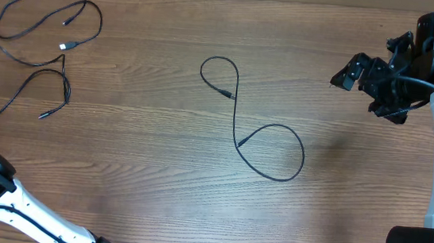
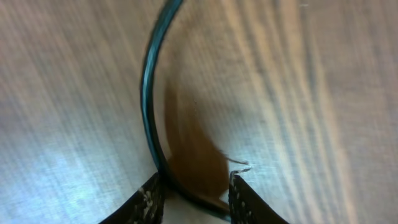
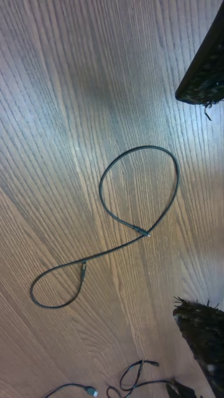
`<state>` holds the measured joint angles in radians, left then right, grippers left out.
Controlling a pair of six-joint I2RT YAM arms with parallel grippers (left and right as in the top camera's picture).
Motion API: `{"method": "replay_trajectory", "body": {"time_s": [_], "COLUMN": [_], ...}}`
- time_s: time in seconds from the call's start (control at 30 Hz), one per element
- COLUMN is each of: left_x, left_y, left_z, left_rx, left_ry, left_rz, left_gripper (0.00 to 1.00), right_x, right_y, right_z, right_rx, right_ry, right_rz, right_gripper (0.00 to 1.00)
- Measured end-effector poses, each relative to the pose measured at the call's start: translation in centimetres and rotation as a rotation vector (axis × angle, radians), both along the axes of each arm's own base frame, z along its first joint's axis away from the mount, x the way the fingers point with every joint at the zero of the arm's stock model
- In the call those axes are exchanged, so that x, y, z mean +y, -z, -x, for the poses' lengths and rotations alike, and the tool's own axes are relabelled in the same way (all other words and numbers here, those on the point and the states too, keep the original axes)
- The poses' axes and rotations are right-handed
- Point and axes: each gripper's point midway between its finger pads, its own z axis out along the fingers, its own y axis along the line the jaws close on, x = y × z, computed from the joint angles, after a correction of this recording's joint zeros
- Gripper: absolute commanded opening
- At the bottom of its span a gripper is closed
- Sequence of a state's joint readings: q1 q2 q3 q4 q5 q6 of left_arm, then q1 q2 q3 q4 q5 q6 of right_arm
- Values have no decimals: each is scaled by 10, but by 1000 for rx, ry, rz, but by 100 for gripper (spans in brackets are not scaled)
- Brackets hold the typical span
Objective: Untangle cables
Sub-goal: 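Raise the left gripper and swing it toward the centre cable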
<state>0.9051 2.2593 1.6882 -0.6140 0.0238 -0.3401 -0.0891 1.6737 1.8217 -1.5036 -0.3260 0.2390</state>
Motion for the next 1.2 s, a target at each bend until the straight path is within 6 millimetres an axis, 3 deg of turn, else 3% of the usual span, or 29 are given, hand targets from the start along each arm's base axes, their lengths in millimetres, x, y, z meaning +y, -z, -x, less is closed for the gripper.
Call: {"method": "replay_trajectory", "body": {"time_s": [0.07, 0.1, 0.13, 0.17, 0.47, 0.5, 0.6, 0.77, 0.87, 1.0, 1.1, 1.13, 1.2], "left_x": [-1, -1, -1, -1, -9, -9, -8, -36, -65, -128, -186, -221, -271], "left_y": [-1, -2, -2, -3, -12, -18, -48, -103, -152, -203, -211, -208, -201], "left_z": [-6, -7, -9, -11, -8, -8, -16, -42, -70, -104, -121, -128, -134], "left_rx": [-26, -34, -41, -49, -27, -26, -52, -241, -441, -607, -606, -570, -493], "left_ry": [12, 15, 22, 27, 32, 33, 44, 133, 244, 415, 513, 560, 627], "left_rz": [5, 6, 5, 4, 58, 63, 70, 174, 240, 352, 468, 531, 597], "left_gripper": [34, 41, 61, 70, 93, 100, 100, 100, 100, 100, 100, 100, 100], "right_x": [0, 0, 0, 0, 0, 0, 0, 0, 0, 0, 0, 0, 0], "right_y": [0, 0, 0, 0, 0, 0, 0, 0, 0, 0, 0, 0, 0], "right_z": [0, 0, 0, 0, 0, 0, 0, 0, 0, 0, 0, 0, 0], "right_rx": [1, 0, 0, 0, 1, 1, 1, 0, 1, 0, 0, 0, 0], "right_ry": [0, 0, 0, 0, 0, 0, 0, 0, 0, 1, 0, 0, 0], "right_rz": [0, 0, 0, 0, 0, 0, 0, 0, 0, 0, 0, 0, 0], "right_gripper": [100, 100, 100, 100, 100, 100, 100, 100, 100, 100, 100, 100, 100]}}
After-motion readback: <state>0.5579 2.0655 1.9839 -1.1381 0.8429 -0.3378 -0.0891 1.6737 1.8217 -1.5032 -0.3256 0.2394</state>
